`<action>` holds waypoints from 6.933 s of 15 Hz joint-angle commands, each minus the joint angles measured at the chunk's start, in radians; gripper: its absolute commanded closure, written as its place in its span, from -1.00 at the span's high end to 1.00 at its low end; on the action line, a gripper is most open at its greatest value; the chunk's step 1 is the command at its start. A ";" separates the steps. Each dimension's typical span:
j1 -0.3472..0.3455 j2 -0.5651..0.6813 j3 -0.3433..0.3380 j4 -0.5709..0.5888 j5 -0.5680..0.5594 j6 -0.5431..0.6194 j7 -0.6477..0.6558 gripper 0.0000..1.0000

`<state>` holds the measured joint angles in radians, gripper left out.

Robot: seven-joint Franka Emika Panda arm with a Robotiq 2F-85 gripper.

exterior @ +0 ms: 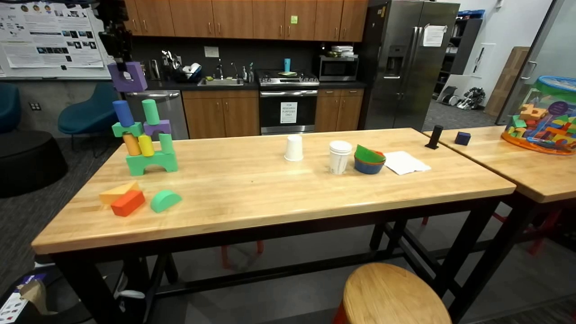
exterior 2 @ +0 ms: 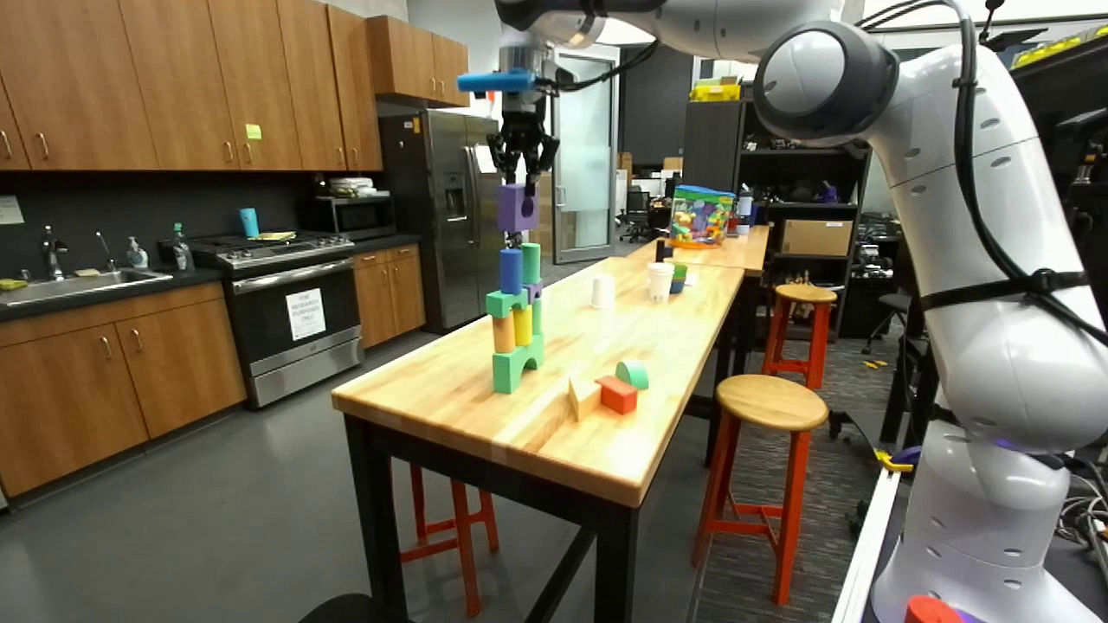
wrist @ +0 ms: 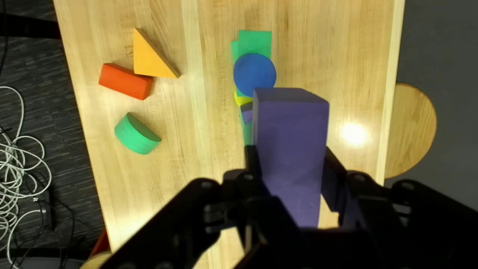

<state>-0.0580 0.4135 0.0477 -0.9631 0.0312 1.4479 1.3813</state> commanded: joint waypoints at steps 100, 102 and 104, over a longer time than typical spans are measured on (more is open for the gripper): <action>0.001 0.143 0.011 0.196 0.017 -0.155 -0.099 -0.70; 0.002 0.144 0.011 0.202 0.016 -0.156 -0.105 -0.70; 0.002 0.146 0.010 0.208 0.016 -0.155 -0.111 -0.70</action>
<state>-0.0499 0.5452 0.0514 -0.7967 0.0382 1.3160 1.2946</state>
